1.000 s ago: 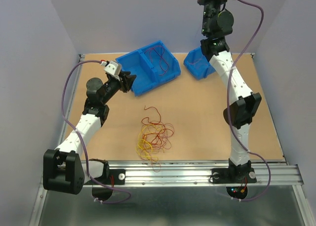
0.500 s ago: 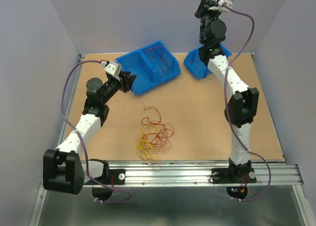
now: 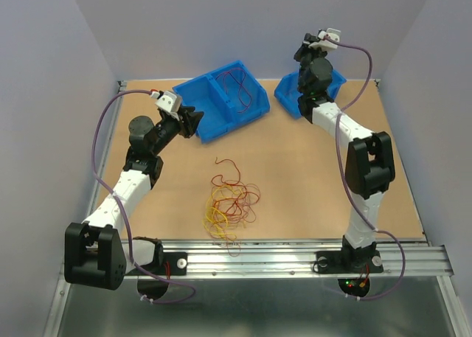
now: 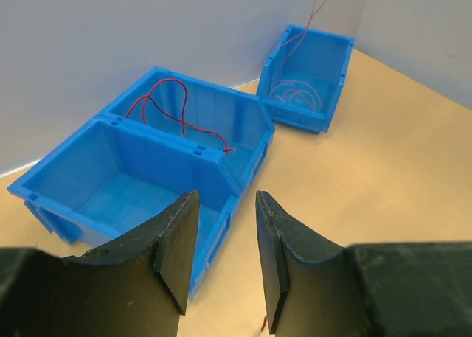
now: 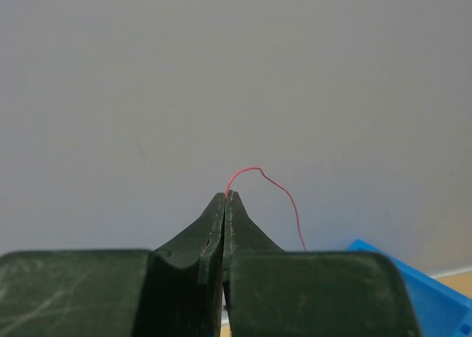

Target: Untangle the cables

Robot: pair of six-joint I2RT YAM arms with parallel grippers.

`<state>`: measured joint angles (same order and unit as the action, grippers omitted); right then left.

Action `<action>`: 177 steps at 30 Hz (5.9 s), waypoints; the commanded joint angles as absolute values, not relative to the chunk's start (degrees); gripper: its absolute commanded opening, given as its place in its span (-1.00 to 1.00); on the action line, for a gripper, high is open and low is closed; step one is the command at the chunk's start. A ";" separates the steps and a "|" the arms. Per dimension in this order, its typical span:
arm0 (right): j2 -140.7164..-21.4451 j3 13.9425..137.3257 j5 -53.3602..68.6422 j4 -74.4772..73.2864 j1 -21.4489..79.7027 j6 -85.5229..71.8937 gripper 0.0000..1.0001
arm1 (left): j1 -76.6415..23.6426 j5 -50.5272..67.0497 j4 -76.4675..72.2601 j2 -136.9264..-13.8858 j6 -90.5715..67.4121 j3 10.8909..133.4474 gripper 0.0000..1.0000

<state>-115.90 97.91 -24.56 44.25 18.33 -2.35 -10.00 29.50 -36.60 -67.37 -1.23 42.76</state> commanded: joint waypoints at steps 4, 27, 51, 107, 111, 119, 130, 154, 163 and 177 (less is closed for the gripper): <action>-107.14 89.22 -29.79 57.48 17.93 3.42 -0.99 | -9.84 29.71 -39.11 -65.83 -0.35 44.91 -0.05; -102.56 80.07 -31.73 61.61 17.93 4.92 -0.99 | -9.84 30.06 -39.02 -65.39 -0.26 44.82 -0.05; -128.05 110.56 -37.36 12.76 14.85 -18.98 -0.99 | -9.84 30.67 -39.02 -64.95 -0.26 44.74 -0.05; -109.44 97.17 -4.70 -14.51 13.88 -27.16 0.43 | -10.99 37.18 -30.52 -68.73 7.27 47.55 0.36; -102.41 84.51 -2.62 -10.99 25.97 -20.59 0.48 | -11.60 38.93 -26.20 -69.61 12.12 46.76 0.47; -86.94 53.81 -12.48 -0.53 38.85 -22.06 0.58 | -17.74 40.43 -19.62 -68.47 21.16 45.62 0.63; -63.84 34.72 -18.54 -0.44 39.46 -25.31 0.53 | -39.19 34.89 -9.76 -68.81 42.00 41.13 0.66; -47.37 29.88 -22.15 -6.77 39.46 -25.23 0.51 | -49.13 23.56 -1.50 -89.45 45.09 48.60 0.26; -48.51 29.53 -18.74 -5.11 39.46 -24.00 0.38 | -48.52 22.76 -3.51 -86.32 42.72 49.05 -1.00; -70.03 33.04 5.61 11.77 39.46 -16.79 0.29 | -45.53 24.08 -11.07 -69.96 40.52 41.22 -1.00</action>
<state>-65.63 29.95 -3.75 3.79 39.35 -19.66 -46.00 23.18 -8.62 -70.30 41.17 42.57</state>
